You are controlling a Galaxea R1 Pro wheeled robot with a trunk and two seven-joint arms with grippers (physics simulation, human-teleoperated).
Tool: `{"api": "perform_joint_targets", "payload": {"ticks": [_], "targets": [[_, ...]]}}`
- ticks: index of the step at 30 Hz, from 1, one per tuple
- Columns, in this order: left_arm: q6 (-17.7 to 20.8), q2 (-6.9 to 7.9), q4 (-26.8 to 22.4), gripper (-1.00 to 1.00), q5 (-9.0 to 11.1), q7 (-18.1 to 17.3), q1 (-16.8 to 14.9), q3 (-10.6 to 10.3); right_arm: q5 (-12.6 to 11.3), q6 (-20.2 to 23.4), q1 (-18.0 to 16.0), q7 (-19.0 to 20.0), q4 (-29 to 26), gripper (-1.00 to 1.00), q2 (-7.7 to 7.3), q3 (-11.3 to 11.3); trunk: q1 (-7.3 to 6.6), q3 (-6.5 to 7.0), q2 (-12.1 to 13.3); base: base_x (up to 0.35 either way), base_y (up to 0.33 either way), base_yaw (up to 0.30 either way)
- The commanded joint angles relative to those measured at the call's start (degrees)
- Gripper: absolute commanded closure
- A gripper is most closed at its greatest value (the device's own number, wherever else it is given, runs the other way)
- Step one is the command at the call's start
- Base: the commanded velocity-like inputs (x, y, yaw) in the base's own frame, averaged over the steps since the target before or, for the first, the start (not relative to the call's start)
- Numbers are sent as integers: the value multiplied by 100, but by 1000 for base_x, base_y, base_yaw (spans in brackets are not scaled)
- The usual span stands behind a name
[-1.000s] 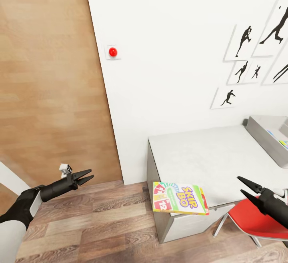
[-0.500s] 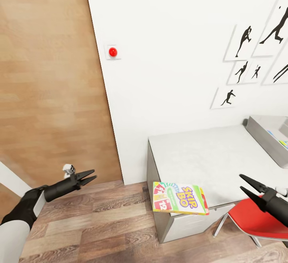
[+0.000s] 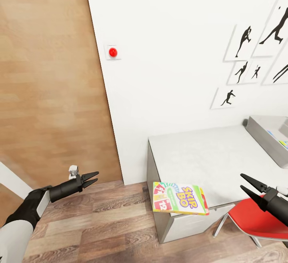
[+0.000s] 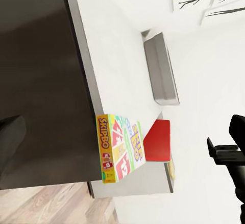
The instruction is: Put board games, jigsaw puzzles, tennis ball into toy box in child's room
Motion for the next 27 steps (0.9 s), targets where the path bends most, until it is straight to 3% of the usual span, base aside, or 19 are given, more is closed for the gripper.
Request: {"api": "perform_joint_targets", "payload": {"ticks": [1,10,27], "targets": [[57,1,1,-100,7,-16,-4,4,41,27,-7,46,0,-100,1,-8,3,-9,-11,0,0,0],[57,19,1,-100,44,-74,-4,-6,41,27,-7,55,0,-100,37,-10,3,14,-11,0,0,-31],[50,48,1,-100,51,-101,-4,4,41,27,-7,55,0,-100,66,-1,3,113,-11,0,0,-186]]}}
